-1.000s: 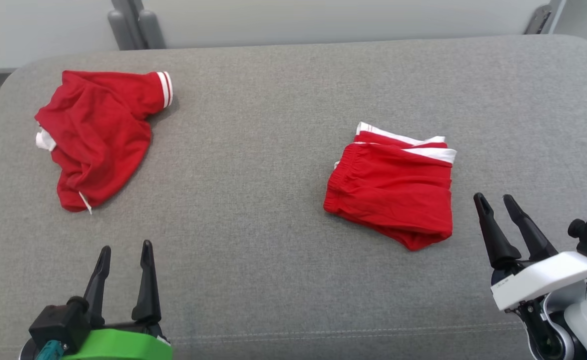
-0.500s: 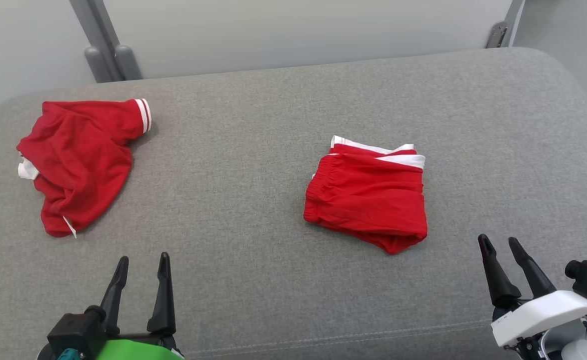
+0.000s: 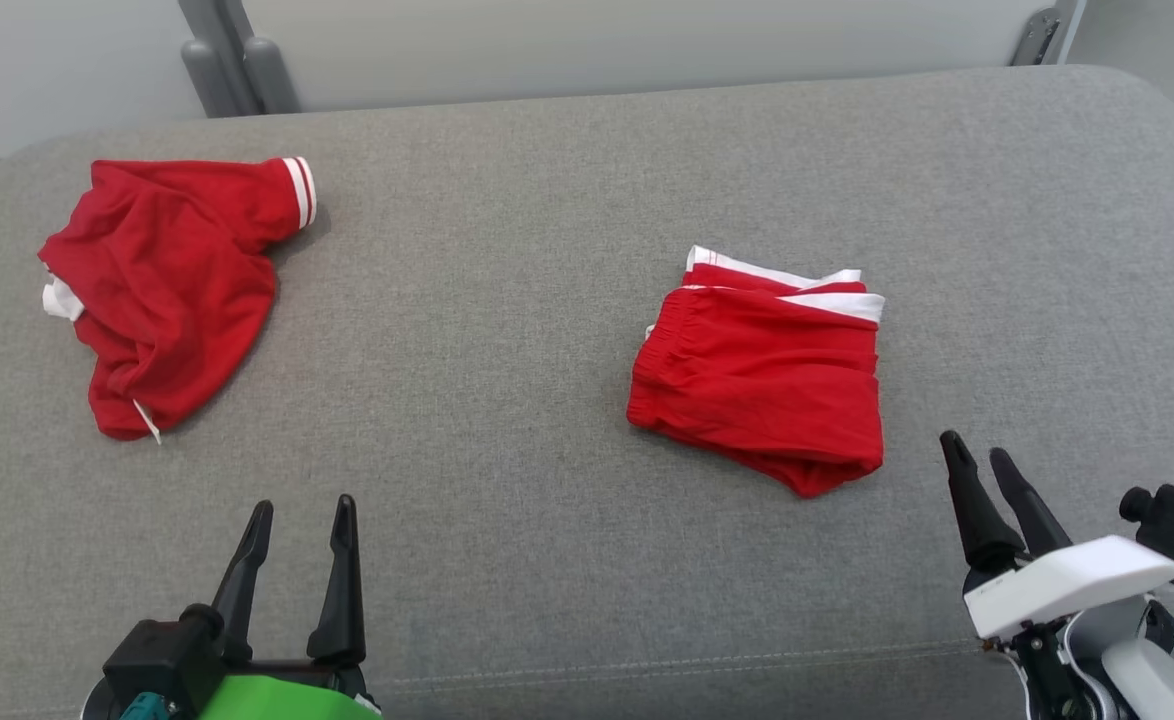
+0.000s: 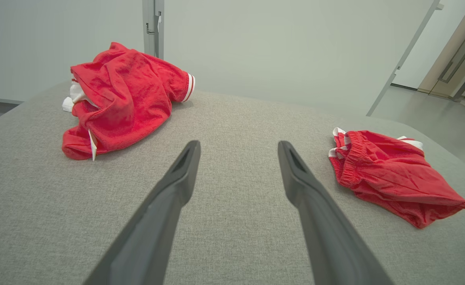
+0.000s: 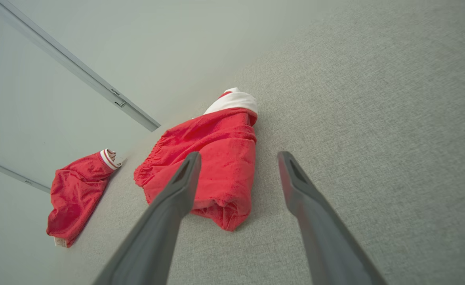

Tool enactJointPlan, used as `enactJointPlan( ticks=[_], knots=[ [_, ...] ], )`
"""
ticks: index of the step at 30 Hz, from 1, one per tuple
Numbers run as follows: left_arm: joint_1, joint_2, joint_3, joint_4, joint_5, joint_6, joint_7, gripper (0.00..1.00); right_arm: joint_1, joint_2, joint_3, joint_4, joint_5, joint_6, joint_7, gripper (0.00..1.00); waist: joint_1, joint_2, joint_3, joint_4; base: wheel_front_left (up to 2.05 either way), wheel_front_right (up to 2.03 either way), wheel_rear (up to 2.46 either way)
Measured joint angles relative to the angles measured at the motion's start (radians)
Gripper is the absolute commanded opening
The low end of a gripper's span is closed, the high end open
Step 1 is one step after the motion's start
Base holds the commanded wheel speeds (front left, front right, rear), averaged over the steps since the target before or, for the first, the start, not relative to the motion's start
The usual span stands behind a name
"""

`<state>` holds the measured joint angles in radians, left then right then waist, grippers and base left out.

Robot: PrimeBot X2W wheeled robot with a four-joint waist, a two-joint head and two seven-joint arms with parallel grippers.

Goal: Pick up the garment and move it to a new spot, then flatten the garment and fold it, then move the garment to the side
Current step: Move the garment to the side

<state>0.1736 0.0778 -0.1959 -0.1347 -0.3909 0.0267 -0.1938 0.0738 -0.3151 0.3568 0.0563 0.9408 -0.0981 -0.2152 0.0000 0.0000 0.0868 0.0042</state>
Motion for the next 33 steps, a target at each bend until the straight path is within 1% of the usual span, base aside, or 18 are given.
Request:
enactJointPlan(
  ticks=[2, 7, 10, 17, 25, 32, 33],
  knots=[
    [-0.001, 0.0, -0.004, -0.004, 0.001, 0.0, 0.005, 1.0, -0.031, 0.003, -0.01, 0.02, 0.026, 0.001, 0.017, 1.0, 0.0, 0.0, 0.012, 0.007, 0.0, 0.0, 0.0],
    [-0.008, 0.0, -0.004, -0.005, 0.018, -0.001, 0.008, 1.0, -0.085, 0.01, -0.026, 0.08, 0.074, 0.016, 0.061, 1.0, 0.0, 0.0, 0.035, 0.033, 0.0, 0.0, 0.0],
    [-0.011, 0.0, -0.005, -0.005, 0.018, -0.001, 0.008, 1.0, -0.109, 0.029, -0.027, 0.111, 0.11, 0.028, 0.082, 1.0, 0.0, 0.0, 0.048, 0.051, 0.0, 0.0, 0.0],
    [-0.034, 0.0, -0.002, -0.006, 0.018, -0.001, 0.008, 1.0, -0.158, 0.065, -0.017, 0.185, 0.146, 0.055, 0.119, 1.0, 0.0, 0.0, 0.072, 0.083, 0.0, 0.0, 0.0],
    [-0.036, 0.0, 0.007, -0.011, 0.018, 0.0, 0.008, 1.0, -0.178, 0.109, -0.019, 0.257, 0.197, 0.072, 0.143, 1.0, 0.0, 0.0, 0.088, 0.089, 0.0, 0.0, 0.0],
    [-0.056, 0.0, 0.003, -0.009, 0.018, -0.001, 0.01, 1.0, -0.226, 0.163, -0.033, 0.299, 0.244, 0.111, 0.143, 1.0, 0.0, 0.0, 0.093, 0.087, 0.0, 0.0, 0.0],
    [-0.057, 0.0, 0.002, -0.009, 0.018, -0.001, 0.01, 1.0, -0.233, 0.168, -0.033, 0.305, 0.249, 0.117, 0.143, 0.81, 0.0, 0.0, 0.093, 0.087, 0.0, 0.0, 0.0]
  ],
)
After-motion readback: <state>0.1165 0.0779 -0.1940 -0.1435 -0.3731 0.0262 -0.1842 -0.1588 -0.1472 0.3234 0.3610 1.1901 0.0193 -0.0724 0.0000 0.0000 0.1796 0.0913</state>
